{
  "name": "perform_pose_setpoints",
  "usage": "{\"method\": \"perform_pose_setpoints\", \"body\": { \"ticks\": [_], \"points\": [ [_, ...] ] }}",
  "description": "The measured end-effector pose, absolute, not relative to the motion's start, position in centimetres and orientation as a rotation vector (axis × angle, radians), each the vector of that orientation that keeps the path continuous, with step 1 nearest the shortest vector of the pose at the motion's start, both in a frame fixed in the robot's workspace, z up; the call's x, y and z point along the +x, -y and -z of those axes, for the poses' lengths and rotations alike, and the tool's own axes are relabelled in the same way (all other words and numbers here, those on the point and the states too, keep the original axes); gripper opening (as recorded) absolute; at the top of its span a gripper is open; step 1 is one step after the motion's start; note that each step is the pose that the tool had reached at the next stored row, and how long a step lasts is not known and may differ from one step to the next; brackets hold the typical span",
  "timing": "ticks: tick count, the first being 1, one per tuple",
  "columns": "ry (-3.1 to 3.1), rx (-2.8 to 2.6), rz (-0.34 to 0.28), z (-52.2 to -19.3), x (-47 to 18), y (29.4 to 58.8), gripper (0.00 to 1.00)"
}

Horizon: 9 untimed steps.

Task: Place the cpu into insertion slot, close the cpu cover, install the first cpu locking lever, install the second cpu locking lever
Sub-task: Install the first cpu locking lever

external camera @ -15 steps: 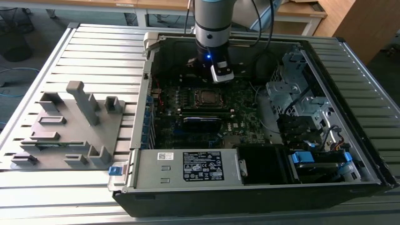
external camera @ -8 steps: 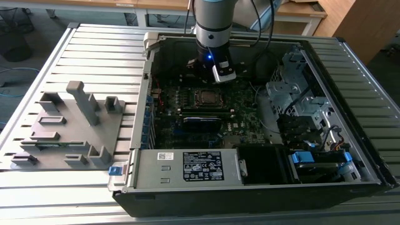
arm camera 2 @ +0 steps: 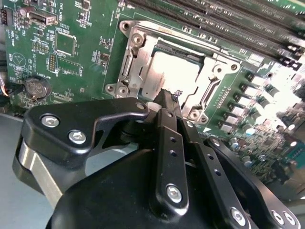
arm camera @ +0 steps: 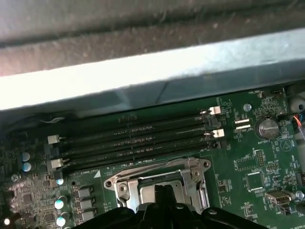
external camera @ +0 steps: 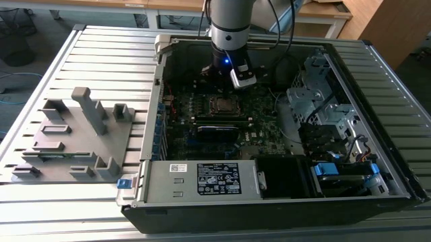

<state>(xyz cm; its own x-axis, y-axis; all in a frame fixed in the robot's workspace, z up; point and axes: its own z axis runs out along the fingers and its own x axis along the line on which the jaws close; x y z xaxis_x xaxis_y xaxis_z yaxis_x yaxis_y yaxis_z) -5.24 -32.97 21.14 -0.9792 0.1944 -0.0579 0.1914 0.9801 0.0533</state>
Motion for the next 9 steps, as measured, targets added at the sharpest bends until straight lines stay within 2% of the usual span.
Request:
{"method": "perform_pose_setpoints", "body": {
  "ticks": [9],
  "points": [
    [-3.064,0.295,-0.073,-21.19,-5.24,33.51,0.10]
  ]
}}
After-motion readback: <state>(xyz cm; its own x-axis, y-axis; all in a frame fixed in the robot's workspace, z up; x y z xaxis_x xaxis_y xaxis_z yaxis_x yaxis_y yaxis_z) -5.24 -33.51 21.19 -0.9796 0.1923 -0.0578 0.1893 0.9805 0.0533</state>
